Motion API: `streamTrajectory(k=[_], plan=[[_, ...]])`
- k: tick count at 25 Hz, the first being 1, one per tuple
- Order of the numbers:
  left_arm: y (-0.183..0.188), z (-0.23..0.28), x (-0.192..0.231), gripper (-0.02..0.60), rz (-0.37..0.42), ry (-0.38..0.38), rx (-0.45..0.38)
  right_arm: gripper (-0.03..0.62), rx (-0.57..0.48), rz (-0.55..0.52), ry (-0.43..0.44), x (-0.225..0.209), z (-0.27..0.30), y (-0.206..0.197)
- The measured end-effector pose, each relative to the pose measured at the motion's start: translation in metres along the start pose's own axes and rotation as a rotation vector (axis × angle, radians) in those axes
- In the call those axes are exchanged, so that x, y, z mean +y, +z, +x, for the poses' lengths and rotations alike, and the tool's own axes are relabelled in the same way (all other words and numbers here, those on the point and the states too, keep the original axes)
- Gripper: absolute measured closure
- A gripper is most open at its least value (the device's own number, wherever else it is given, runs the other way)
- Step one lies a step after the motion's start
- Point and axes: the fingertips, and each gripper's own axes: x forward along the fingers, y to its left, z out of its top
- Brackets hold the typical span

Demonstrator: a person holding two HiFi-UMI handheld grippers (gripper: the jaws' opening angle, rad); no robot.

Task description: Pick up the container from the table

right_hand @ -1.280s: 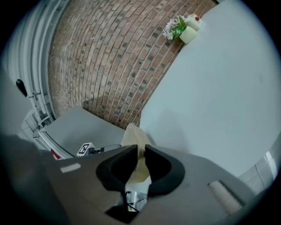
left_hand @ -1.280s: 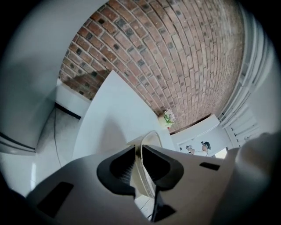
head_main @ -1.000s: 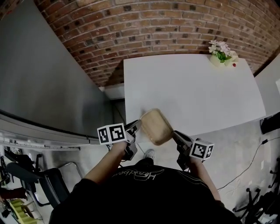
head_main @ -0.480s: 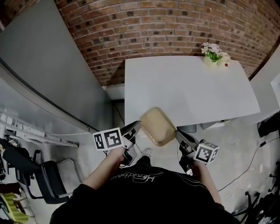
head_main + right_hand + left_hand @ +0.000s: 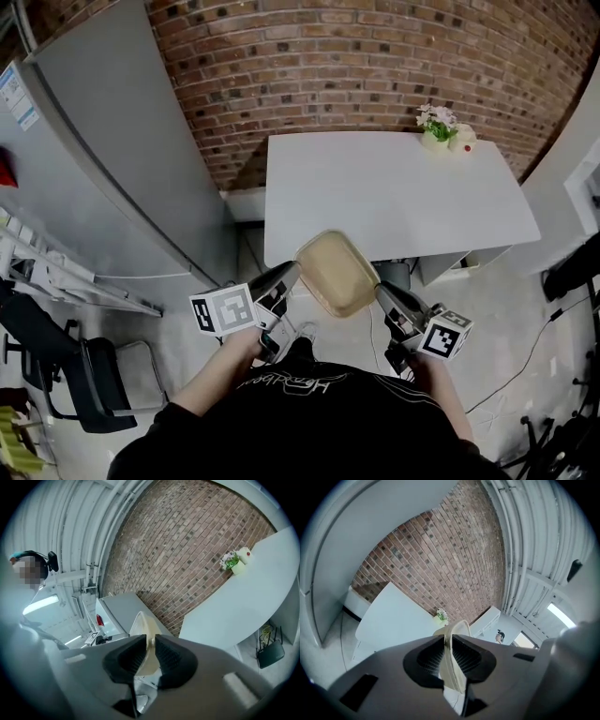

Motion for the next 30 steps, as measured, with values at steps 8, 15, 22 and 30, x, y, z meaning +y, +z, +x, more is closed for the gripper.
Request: streamTrajectory(k=[8, 15, 22, 30], plan=[[-0.018, -0.024, -0.026, 0.526, 0.043, -0.013, -0.016, 0.533, -0.034, -0.035, 0.021, 0.026, -0.025, 0.000], [-0.023, -0.035, -0.042, 0.526, 0.063, -0.021, -0.016, 0.534, -0.057, -0.033, 0.031, 0.037, -0.036, -0.002], [-0.028, -0.045, -0.050, 0.526, 0.082, -0.021, -0.017, 0.537, -0.075, -0.033, 0.044, 0.045, -0.043, -0.005], [-0.036, -0.051, -0.054, 0.526, 0.084, -0.012, -0.025, 0.537, -0.071, -0.035, 0.039, 0.048, -0.050, -0.009]])
